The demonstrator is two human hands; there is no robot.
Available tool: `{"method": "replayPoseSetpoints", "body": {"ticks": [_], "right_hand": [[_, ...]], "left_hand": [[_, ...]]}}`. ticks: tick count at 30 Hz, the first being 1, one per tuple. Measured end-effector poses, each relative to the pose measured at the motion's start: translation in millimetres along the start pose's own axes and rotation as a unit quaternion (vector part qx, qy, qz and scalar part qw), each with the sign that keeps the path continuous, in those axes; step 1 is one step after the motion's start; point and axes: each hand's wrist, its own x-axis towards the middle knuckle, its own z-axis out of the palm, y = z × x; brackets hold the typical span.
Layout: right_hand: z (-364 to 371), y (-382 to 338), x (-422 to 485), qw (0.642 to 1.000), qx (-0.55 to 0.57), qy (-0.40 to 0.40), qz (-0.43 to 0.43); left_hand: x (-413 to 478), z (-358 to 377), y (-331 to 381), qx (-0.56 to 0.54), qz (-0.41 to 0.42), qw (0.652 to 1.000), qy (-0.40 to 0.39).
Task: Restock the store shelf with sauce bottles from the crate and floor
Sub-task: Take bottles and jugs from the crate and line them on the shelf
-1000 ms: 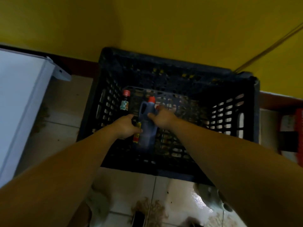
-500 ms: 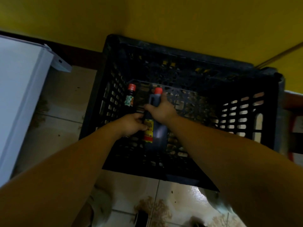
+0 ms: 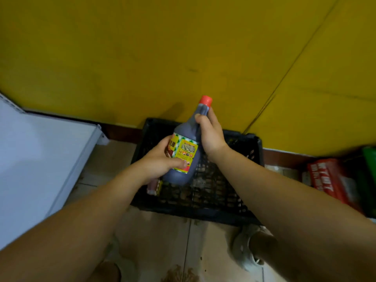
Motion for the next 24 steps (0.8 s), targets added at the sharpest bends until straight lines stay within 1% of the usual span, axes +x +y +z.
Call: {"method": "replayPoseSetpoints", "body": {"ticks": [1,3,4,6,9,11,14,16,19,24], "right_hand": [[3.0,-18.1,-13.4,1.0,0.0,-0.012,-0.016],[12.8,-53.5,-46.6,0.997,-0.05,-0.035,-0.045],[16.5,-70.1,-64.6,0.995,-0.069,-0.043,-0.058],[17.6,-101.0,-94.5,0.994,-0.053,-0.035,-0.093],[11.2,-152.0,-140.5,0.987,-0.024,-0.032,-0.156],[9.5,-186.1,-171.5,0.98,-0.016,-0.064,-0.19],[18.6,-233.6,-224.8,0.965,-0.007,-0.121,-0.233],[29.4,-259.8,-262.1,0.952,-0.002,-0.154,-0.265],[49.6,-291.3,-313.8,0.935,0.002,-0.174,-0.309],[91.5,-326.1,-380.2,0.908,-0.03,-0.149,-0.39]], "left_hand": [[-12.7,0.2,13.7,0.012,0.033,0.999,0.031],[-42.9,2.8,41.5,0.028,0.094,0.991,0.095],[-57.7,3.6,53.9,0.032,0.124,0.985,0.116],[-91.2,5.6,78.3,0.03,0.182,0.974,0.129],[-149.1,-1.3,117.1,0.029,0.241,0.963,0.118],[-190.0,-13.3,143.3,0.018,0.249,0.963,0.1],[-251.7,-27.0,176.3,-0.012,0.257,0.965,0.049],[-290.0,-31.4,190.3,-0.018,0.292,0.955,0.042],[-343.5,-38.6,203.2,0.019,0.357,0.928,0.102],[-413.7,-53.8,203.4,0.029,0.427,0.874,0.232]]}}
